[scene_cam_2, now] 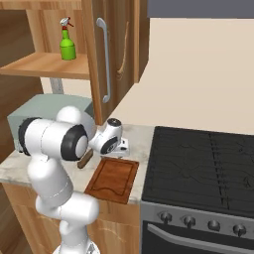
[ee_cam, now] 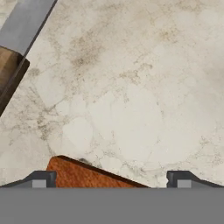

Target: Move the cutting board and knife to the sink. Then move spray from the cabinet to the counter.

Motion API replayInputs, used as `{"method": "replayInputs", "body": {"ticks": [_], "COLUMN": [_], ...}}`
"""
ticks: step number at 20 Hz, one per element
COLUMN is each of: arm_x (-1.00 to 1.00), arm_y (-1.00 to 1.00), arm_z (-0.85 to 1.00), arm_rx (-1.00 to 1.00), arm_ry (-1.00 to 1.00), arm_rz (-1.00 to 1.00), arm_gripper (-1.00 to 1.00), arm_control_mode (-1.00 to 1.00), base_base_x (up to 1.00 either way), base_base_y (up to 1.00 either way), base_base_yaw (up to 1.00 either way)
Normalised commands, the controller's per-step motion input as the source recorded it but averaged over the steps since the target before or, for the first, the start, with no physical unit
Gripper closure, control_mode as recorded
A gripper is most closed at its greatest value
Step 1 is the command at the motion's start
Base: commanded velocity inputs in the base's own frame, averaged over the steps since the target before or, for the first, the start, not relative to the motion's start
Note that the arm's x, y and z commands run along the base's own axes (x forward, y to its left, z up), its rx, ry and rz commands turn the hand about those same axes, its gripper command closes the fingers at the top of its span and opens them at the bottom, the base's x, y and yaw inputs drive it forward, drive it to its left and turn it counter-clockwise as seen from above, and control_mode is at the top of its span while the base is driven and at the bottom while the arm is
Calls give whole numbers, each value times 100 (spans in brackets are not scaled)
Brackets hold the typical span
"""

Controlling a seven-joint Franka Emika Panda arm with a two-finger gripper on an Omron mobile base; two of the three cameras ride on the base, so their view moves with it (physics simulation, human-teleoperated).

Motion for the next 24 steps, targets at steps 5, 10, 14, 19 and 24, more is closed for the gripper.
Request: {"method": "replayInputs", "body": {"ticks": [5, 10, 14, 19, 24], "arm_x": [-88, -87, -81, -73, -58], "arm_y": [-5, -5, -5, -4, -2], "arm_z": [-54, -56, -55, -50, -38], "arm_rx": [0, -5, -6, -7, -3], "arm_ry": [-1, 0, 0, 1, 3], "arm_rz": [6, 5, 5, 4, 2], "arm_gripper": [-100, -100, -100, -100, -100], "arm_control_mode": [-100, -100, -100, -100, -100], "base_base_x": [0, 0, 0, 0, 0], "base_base_y": [0, 0, 0, 0, 0], "base_base_yaw": [0, 0, 0, 0, 0]}}
